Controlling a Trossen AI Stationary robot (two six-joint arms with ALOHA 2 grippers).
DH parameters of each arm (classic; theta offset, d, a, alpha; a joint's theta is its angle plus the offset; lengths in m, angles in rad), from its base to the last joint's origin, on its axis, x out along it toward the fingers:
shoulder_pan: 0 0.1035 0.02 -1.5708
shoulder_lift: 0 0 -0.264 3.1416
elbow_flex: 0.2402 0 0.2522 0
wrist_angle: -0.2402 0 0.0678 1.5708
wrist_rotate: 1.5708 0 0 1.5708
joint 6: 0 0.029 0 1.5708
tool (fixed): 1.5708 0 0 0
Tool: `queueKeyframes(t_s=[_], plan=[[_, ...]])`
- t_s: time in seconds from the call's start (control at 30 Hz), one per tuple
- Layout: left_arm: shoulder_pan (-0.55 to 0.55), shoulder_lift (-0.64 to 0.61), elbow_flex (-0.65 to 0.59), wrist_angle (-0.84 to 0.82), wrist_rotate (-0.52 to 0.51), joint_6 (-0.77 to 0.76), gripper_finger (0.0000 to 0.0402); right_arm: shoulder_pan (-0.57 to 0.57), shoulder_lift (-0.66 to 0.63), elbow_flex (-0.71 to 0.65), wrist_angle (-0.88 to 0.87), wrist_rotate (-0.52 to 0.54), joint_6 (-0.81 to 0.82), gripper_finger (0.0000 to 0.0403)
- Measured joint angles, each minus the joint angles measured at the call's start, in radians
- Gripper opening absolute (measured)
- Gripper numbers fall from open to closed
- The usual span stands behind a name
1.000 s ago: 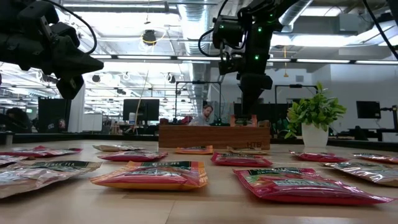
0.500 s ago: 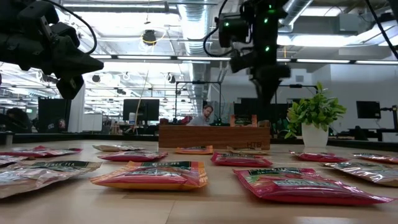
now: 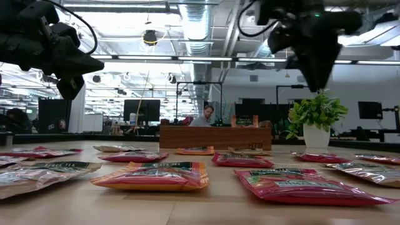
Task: Pick & Place Tea
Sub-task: Put the orange tea bag into the right compartment of the wooden organizer
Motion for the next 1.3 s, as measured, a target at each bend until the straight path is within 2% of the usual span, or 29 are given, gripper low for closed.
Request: queueKeyframes(t_s=[0.23,0.57,1.3], plan=[[0.000,0.000,0.000,0.000,0.000,0.000,0.0000,0.094,-0.100,-0.189,0.115,-0.004,0.147,0.0128],[0.000,0.000,0.000,0.000,0.000,-0.001,0.0000,0.213,-0.083,-0.329,0.295,-0.003,0.212,0.0128],[0.000,0.000,0.000,0.000,0.003,-0.006,0.0000,0.240,0.168,-0.343,0.393,0.001,0.180,0.0123]])
